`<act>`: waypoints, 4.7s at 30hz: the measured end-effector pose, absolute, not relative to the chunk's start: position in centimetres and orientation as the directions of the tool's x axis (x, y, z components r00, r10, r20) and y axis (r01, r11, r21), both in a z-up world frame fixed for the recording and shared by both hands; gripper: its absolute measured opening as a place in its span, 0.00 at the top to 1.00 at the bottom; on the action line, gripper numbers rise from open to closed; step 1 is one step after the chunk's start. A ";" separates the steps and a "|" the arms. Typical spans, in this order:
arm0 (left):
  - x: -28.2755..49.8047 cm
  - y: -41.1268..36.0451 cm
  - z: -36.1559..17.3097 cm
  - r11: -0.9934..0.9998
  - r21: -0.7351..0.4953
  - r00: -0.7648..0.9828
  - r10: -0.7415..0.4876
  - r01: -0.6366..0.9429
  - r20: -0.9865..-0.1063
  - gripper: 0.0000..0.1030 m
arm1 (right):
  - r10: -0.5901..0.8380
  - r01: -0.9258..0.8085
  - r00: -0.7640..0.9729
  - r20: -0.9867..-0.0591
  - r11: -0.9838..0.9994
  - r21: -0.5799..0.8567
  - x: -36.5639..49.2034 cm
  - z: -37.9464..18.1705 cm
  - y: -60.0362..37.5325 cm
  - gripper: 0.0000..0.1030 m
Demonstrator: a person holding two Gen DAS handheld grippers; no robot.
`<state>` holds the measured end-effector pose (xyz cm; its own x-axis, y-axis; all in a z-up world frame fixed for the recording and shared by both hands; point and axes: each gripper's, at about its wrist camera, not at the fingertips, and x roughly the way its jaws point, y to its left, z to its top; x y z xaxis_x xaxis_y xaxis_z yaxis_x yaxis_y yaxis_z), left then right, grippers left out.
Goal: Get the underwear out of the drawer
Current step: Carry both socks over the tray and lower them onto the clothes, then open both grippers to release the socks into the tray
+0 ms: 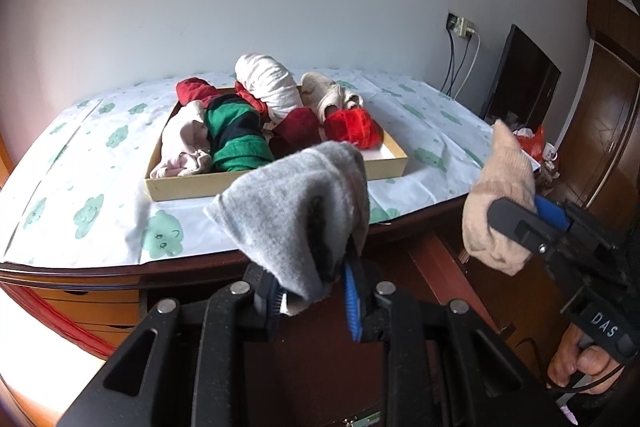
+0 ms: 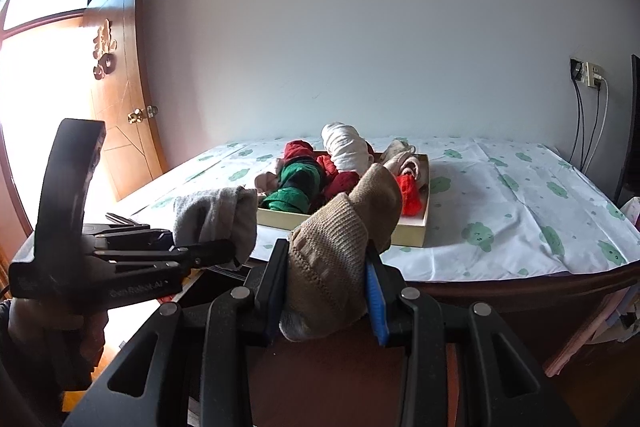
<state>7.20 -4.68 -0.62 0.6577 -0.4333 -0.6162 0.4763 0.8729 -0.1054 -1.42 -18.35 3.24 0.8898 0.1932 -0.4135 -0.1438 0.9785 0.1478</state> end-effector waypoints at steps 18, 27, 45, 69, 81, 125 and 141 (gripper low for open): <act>10.5 -6.0 1.2 0.864 -0.150 0.682 -0.477 0.481 -0.555 0.77 | 0.146 -0.108 0.909 -0.390 0.987 0.117 2.0 4.4 -19.8 0.64; 13.7 -8.2 2.0 0.861 -0.140 0.691 -0.480 0.489 -0.540 0.77 | 0.128 -0.096 0.917 -0.377 0.990 0.102 5.6 5.1 -20.3 0.63; 18.7 -11.2 1.9 0.874 -0.128 0.700 -0.456 0.469 -0.549 0.77 | 0.112 -0.069 0.907 -0.405 0.990 0.119 12.3 4.6 -21.8 0.63; 22.7 -13.5 -2.2 0.892 -0.099 0.640 -0.390 0.441 -0.662 0.77 | 0.132 -0.047 0.810 -0.571 0.986 0.160 17.2 0.7 -22.8 0.63; 24.0 -13.8 -3.1 0.904 -0.065 0.640 -0.349 0.424 -0.684 0.77 | 0.134 -0.083 0.756 -0.640 0.991 0.109 19.2 -0.9 -21.6 0.63; 26.4 -15.7 -5.3 0.925 -0.039 0.665 -0.300 0.377 -0.684 0.75 | 0.117 -0.096 0.715 -0.690 0.993 0.068 23.4 -2.9 -21.4 0.61; 25.3 -15.3 -4.5 0.930 -0.028 0.639 -0.274 0.367 -0.719 0.56 | 0.142 -0.054 0.686 -0.713 0.988 0.144 22.6 -2.9 -22.6 0.50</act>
<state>25.30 -15.28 -4.48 0.6387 -0.2738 -0.7191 0.3671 0.9298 -0.0280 22.58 -22.60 -2.90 0.6861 0.1419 -0.7135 -0.0543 0.9881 0.1442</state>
